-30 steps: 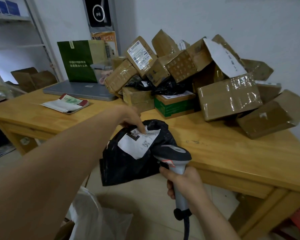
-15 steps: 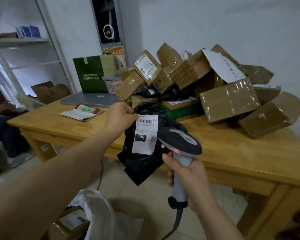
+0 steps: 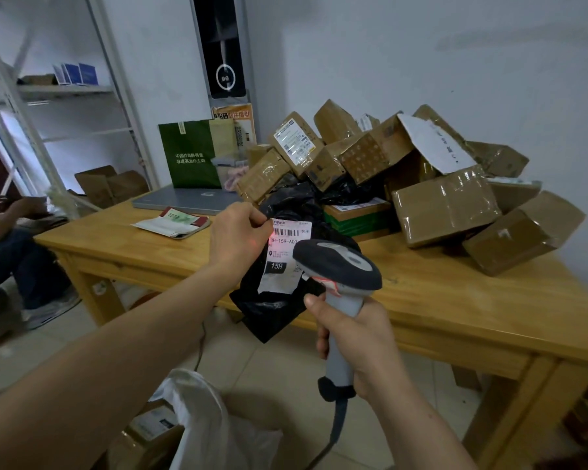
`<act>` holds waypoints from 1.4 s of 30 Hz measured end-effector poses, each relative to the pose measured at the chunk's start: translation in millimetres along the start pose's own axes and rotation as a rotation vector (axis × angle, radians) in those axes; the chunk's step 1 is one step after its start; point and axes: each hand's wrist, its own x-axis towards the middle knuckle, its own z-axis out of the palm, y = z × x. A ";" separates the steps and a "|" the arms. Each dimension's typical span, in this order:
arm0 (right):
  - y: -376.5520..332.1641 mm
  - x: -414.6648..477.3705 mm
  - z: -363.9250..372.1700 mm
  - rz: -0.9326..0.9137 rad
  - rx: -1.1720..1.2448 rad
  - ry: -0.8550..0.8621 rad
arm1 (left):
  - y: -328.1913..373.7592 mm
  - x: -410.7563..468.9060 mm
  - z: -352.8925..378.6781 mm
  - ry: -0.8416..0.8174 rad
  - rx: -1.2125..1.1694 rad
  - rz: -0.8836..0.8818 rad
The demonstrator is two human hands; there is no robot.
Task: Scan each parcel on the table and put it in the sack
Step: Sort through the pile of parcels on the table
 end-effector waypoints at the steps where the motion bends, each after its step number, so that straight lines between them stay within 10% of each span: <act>1: -1.0 -0.6 0.4 -0.003 -0.002 0.001 | 0.3 -0.3 -1.0 0.003 -0.003 0.005; 26: 5.6 -3.9 14.5 -0.023 -0.007 -0.056 | -23.1 -1.5 -24.2 0.011 0.024 -0.016; 42: 155.4 30.8 125.6 0.499 -0.146 -0.287 | -275.9 -143.6 -127.7 0.174 0.184 -0.866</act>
